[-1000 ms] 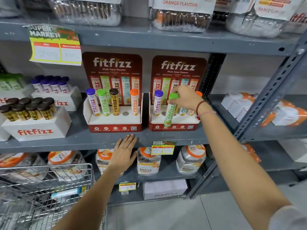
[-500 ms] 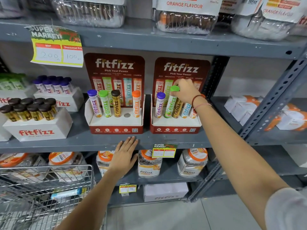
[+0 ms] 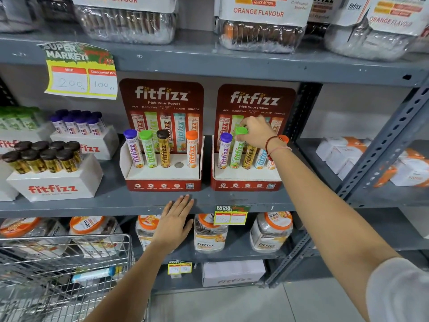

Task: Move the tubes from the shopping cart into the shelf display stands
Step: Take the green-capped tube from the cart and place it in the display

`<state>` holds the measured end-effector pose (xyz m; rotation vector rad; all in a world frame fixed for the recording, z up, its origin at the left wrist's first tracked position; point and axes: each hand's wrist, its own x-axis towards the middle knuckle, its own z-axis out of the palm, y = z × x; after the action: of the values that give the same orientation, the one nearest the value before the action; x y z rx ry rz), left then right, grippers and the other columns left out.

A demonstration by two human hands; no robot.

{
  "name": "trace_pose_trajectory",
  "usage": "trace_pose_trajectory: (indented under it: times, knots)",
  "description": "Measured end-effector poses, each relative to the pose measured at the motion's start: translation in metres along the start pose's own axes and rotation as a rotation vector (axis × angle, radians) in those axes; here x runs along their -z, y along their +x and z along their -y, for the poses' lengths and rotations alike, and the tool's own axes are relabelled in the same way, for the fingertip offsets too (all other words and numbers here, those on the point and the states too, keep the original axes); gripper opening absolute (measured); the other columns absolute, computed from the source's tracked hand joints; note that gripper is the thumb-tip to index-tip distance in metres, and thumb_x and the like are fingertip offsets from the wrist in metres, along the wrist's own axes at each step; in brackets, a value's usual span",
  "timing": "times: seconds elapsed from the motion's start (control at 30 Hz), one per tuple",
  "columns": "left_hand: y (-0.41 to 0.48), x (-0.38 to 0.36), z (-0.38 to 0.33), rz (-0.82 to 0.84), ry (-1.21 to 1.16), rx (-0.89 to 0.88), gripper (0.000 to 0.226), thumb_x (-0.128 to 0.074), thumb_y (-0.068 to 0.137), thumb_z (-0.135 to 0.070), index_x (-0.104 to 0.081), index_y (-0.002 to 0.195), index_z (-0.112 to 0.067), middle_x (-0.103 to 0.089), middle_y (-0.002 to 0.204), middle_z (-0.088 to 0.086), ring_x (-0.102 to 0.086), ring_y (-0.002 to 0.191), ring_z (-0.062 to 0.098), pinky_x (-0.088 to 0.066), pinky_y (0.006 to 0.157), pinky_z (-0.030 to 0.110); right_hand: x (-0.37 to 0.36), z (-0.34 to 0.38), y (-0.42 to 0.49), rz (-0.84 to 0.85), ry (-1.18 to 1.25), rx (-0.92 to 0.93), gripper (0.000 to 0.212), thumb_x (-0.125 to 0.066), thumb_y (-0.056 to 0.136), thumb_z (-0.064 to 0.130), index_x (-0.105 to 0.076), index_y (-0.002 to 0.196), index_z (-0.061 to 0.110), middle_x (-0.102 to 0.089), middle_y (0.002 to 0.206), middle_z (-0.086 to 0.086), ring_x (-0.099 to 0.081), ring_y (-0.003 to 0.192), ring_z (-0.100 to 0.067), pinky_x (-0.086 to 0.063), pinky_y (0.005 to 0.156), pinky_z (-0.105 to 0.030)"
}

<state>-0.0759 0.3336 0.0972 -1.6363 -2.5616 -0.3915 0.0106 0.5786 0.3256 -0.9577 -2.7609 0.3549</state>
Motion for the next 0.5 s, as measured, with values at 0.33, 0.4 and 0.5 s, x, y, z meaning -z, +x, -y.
trace_pose_trajectory:
  times: [0.33,0.4,0.5]
  knots:
    - [0.0002,0.0015,-0.0014,-0.021,-0.028,-0.007,0.053,-0.042,0.089,-0.033,-0.040,0.137,-0.011,-0.040,0.144,0.009,-0.032,0.133,0.026,-0.013,0.108,0.044,-0.0089,-0.0086,-0.0008,0.015,0.010,0.028,0.053,-0.072,0.079,0.032,-0.055,0.125,0.013,-0.061,0.121,-0.013,-0.044,0.122,-0.032,-0.042,0.101,-0.046]
    - [0.0004,0.0029,-0.0018,-0.041,-0.044,-0.010,0.051,-0.044,0.091,-0.032,-0.038,0.138,-0.011,-0.037,0.145,0.009,-0.029,0.135,0.025,-0.010,0.109,0.041,-0.0077,-0.0105,-0.0005,-0.018,0.045,0.026,0.052,-0.075,0.075,0.028,-0.056,0.122,0.014,-0.062,0.117,-0.011,-0.050,0.118,-0.032,-0.046,0.097,-0.046]
    - [-0.0015,0.0086,0.0006,-0.082,-0.102,0.020,0.048,-0.050,0.091,-0.027,-0.043,0.135,-0.009,-0.043,0.142,0.011,-0.034,0.132,0.027,-0.016,0.109,0.041,-0.0099,-0.0069,-0.0050,-0.136,0.107,0.039,0.053,-0.075,0.076,0.022,-0.055,0.124,0.013,-0.063,0.120,-0.011,-0.054,0.117,-0.030,-0.048,0.097,-0.046]
